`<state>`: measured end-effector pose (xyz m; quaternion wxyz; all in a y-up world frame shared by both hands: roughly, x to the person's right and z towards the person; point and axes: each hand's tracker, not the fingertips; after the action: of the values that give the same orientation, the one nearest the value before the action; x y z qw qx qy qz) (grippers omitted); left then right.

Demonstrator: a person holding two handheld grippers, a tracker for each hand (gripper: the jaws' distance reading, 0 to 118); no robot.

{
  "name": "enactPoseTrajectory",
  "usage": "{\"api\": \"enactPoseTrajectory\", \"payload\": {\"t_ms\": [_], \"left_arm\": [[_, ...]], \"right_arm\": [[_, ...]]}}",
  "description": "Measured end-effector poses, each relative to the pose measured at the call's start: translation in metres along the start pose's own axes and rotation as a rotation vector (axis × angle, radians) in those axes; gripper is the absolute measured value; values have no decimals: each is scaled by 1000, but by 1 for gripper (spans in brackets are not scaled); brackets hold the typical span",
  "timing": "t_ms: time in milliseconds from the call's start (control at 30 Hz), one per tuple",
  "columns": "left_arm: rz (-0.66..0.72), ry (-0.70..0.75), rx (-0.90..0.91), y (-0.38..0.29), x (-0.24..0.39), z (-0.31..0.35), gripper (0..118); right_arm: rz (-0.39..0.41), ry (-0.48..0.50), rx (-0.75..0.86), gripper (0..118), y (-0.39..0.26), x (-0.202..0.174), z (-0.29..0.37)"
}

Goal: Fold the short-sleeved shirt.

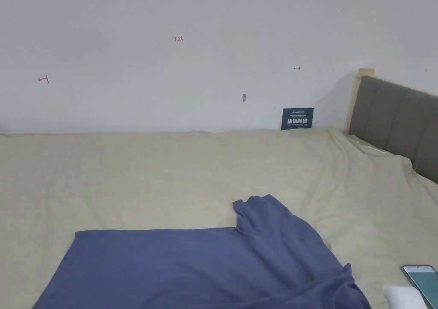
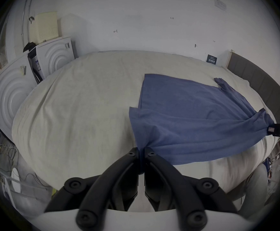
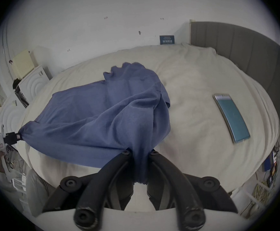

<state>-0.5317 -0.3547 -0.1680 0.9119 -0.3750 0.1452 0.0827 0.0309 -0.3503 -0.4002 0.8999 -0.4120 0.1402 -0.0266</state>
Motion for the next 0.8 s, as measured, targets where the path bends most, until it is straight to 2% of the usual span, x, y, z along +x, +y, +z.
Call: {"api": "enactPoseTrajectory", "payload": {"t_ms": [133,167,200,233,267,300,333,367,433,533,633,667,700,733,767,800], "left_arm": [[-44,-3,-61,-22,4,-4,5],[-55,-2,-70,-24,4,-5,7],[-68,22,-66,-24,6,-5,12],[-76,79,3,-26,8,-2,25],[-70,115,73,-27,10,4,60],[-59,130,128,-26,11,9,89],[-38,121,157,-21,10,13,110],[-13,106,183,-17,11,19,118],[12,26,272,-5,10,34,118],[28,11,338,19,15,54,118],[20,-25,341,46,22,61,118],[7,-25,320,56,25,60,117],[-33,-27,308,64,27,59,116],[-61,-19,299,72,32,59,107],[-79,3,295,80,38,55,78],[-92,14,305,86,42,52,41]], "right_arm": [[11,0,-45,13,-29,9,-6],[11,-2,-46,25,-33,9,-7],[5,-25,-56,43,-34,9,-7],[6,-54,-60,69,-33,9,-6],[4,-63,-53,95,-33,11,-4],[-1,-67,-44,98,-32,13,-1],[-14,-65,-5,98,-29,16,6],[-18,-64,9,98,-24,17,11],[-15,-78,65,98,-13,18,25],[31,-70,124,98,10,12,43],[49,-52,135,97,38,4,52],[57,-38,151,91,49,0,54],[74,-25,166,75,58,-6,55],[86,-37,171,45,69,-13,54],[93,-70,181,1,79,-19,50],[104,-67,190,0,90,-23,48]]}}
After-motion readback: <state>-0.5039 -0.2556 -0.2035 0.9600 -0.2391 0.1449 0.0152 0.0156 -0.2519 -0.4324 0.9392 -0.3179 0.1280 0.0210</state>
